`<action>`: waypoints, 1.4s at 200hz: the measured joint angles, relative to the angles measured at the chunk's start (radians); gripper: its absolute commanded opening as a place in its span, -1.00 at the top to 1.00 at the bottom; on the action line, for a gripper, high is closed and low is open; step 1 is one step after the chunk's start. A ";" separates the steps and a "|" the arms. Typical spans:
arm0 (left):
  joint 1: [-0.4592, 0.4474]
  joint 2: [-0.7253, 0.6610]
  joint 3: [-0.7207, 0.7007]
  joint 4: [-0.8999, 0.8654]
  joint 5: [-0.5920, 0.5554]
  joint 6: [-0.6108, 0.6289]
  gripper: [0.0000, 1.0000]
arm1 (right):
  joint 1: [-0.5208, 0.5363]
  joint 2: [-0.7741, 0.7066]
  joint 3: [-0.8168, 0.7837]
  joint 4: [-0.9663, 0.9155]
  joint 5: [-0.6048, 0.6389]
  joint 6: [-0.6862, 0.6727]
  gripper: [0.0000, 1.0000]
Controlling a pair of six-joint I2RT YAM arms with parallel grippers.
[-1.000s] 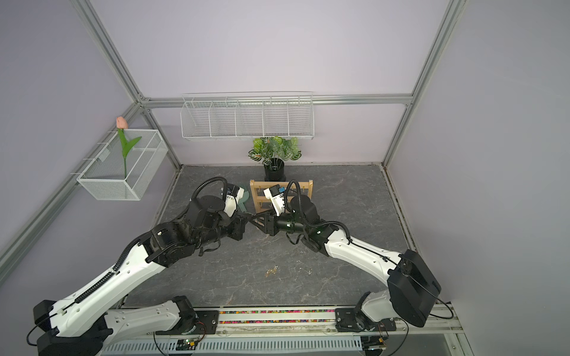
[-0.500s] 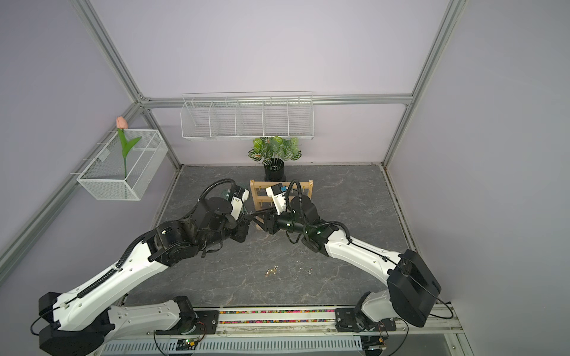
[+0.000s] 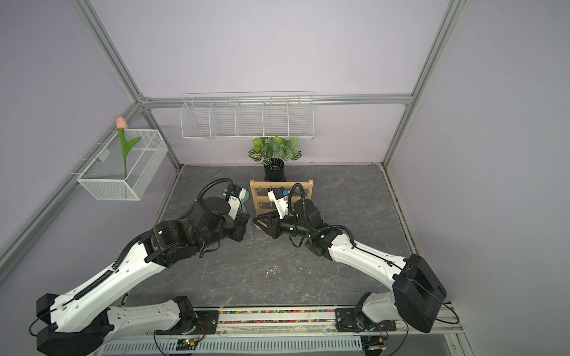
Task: Hang the necklace on the jewelry display stand
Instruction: Pick up the necklace from the center of the board.
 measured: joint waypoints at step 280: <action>-0.050 0.138 0.191 -0.190 -0.015 0.093 1.00 | 0.005 0.023 0.037 -0.005 0.023 -0.067 0.56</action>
